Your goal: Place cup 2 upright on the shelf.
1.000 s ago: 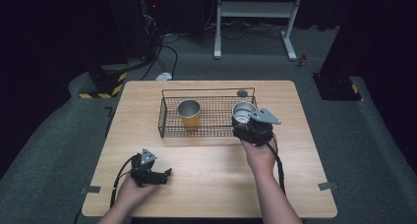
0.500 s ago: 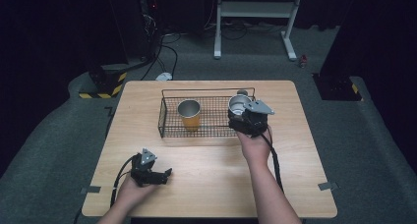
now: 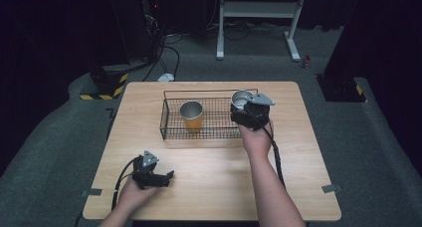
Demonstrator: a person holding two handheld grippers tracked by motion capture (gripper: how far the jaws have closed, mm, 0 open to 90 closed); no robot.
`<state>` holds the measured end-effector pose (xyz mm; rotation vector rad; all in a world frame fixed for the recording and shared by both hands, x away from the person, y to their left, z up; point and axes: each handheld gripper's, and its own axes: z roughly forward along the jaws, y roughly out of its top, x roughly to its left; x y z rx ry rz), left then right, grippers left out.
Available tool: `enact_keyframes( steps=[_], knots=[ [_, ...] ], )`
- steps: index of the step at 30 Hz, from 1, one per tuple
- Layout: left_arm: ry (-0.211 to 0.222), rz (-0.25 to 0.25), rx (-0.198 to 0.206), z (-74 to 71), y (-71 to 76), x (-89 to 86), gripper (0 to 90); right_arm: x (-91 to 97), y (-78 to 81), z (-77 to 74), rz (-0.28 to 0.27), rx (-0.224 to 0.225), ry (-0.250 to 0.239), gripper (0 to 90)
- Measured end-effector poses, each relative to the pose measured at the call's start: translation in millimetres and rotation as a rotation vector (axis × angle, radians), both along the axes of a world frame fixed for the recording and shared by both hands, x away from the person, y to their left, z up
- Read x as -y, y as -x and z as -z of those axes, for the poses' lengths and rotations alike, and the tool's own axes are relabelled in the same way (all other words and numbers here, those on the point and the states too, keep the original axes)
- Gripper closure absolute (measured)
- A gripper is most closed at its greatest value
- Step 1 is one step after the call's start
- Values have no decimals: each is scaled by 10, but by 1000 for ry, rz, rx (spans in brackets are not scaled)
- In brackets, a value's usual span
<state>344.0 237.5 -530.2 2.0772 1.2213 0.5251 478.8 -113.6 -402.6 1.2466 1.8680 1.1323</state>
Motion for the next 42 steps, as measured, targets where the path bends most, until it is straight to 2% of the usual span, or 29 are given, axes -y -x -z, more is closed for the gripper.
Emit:
enact_keyframes(
  steps=[9, 22, 42],
  knots=[
    [3, -2, -1, 1, 1, 2, 20, -64, -132, 22, 9, -16, 0, 187],
    [-4, 2, 2, -1, -1, -3, 20, -131, -241, 167, 9, -66, 21, 186],
    [3, -4, 0, 1, 4, 4, 22, -228, -340, 428, -3, -133, 24, 186]
  ],
)
